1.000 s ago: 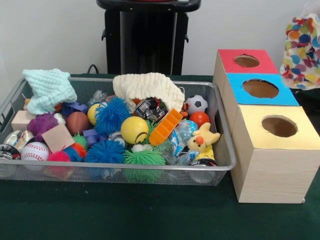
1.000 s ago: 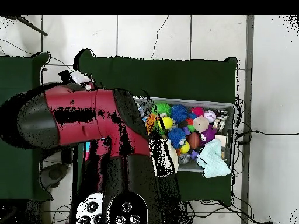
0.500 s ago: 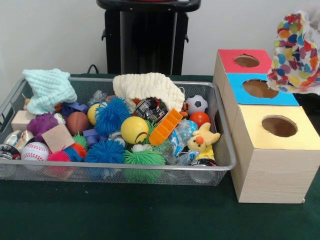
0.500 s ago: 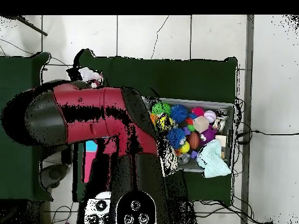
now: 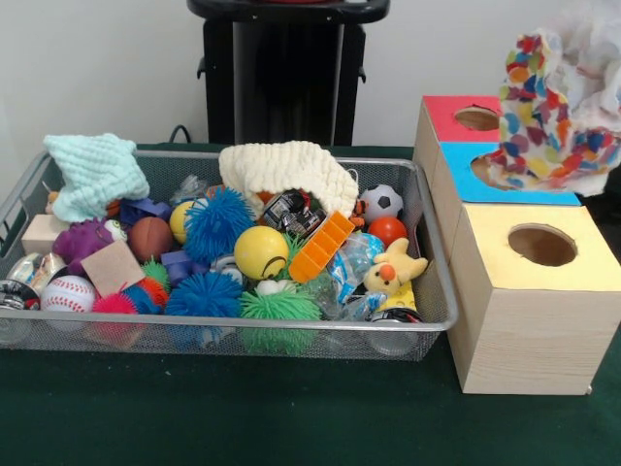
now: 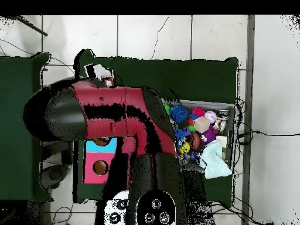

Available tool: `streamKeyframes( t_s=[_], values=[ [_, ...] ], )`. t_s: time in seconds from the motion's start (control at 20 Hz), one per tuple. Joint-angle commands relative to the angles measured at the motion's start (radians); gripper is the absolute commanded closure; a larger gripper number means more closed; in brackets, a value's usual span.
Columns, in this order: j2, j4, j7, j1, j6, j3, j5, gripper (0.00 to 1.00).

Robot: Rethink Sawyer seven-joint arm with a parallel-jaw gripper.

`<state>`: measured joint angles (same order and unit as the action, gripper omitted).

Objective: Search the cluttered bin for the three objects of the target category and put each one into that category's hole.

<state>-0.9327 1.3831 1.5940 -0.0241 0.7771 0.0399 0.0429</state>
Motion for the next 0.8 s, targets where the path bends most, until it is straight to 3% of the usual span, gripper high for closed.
streamKeyframes(
  t_s=[0.05, 0.8],
  values=[
    [0.039, 0.139, 0.047, -0.020, -0.067, 0.071, 0.015, 1.00],
    [0.054, 0.171, 0.070, -0.011, -0.152, 0.065, 0.024, 1.00]
  ],
)
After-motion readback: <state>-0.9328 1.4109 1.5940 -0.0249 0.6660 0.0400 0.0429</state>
